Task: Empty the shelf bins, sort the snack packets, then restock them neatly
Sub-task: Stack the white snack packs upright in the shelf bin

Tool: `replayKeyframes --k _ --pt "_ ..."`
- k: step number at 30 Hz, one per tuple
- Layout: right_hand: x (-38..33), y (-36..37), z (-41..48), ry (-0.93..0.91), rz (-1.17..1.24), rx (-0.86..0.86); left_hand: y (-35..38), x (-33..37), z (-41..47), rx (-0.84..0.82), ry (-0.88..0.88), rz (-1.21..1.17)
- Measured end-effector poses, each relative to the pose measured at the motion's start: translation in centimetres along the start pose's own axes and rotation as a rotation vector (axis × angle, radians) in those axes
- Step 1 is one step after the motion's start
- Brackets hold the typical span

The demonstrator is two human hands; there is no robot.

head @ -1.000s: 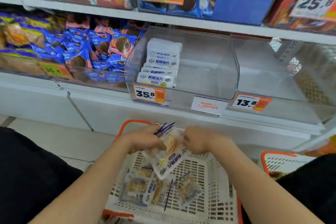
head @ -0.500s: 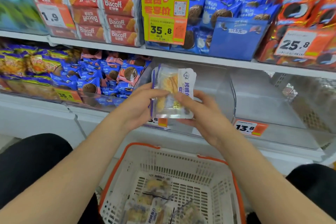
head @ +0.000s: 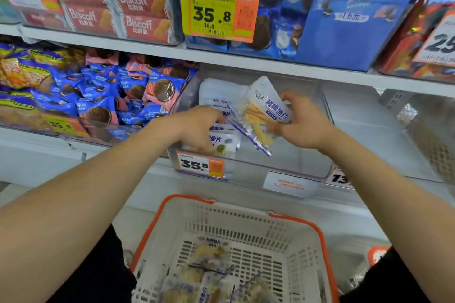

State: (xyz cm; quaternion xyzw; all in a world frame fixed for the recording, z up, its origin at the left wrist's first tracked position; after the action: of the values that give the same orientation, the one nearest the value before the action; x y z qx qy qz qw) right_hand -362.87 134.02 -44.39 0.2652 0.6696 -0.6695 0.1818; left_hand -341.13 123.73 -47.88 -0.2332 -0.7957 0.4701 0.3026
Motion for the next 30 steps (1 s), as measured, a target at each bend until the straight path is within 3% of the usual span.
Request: replayKeyframes --k 3,9,15,19,26,30 --pt "1.1 0.4 0.7 0.012 -0.068 -0.16 1.6 -0.5 2.1 -0.059 -0.018 0.153" --pt "1.7 1.7 0.6 -0.062 -0.207 -0.432 0.0 -1.0 3.2 0.052 -0.029 0.302" --pt "-0.1 0.1 0.5 -0.099 -0.248 -0.379 -0.2 -0.6 3.3 0.137 -0.048 0.376" --pt "-1.6 4.0 1.0 -0.144 -0.313 -0.432 -1.7 -0.1 2.7 0.224 -0.075 0.512" --pt "-3.7 8.3 3.5 -0.146 -0.238 -0.328 -2.8 -1.4 1.5 0.066 -0.054 0.186" --pt "-4.0 8.7 4.2 -0.043 -0.199 -0.122 -3.6 -0.7 -0.2 0.076 -0.009 0.137"
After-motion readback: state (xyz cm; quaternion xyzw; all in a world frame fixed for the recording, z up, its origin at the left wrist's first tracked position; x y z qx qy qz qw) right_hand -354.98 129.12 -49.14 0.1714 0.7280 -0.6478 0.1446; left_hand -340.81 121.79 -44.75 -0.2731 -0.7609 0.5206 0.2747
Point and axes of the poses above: each hand's wrist, its own z-axis towards the middle knuckle, its own y-axis out of the palm, x = y × z, the point moved 5 cm from there along z, towards the middle knuckle, and after that the axes turned 10 degrees about -x, right-handed, at the moved point
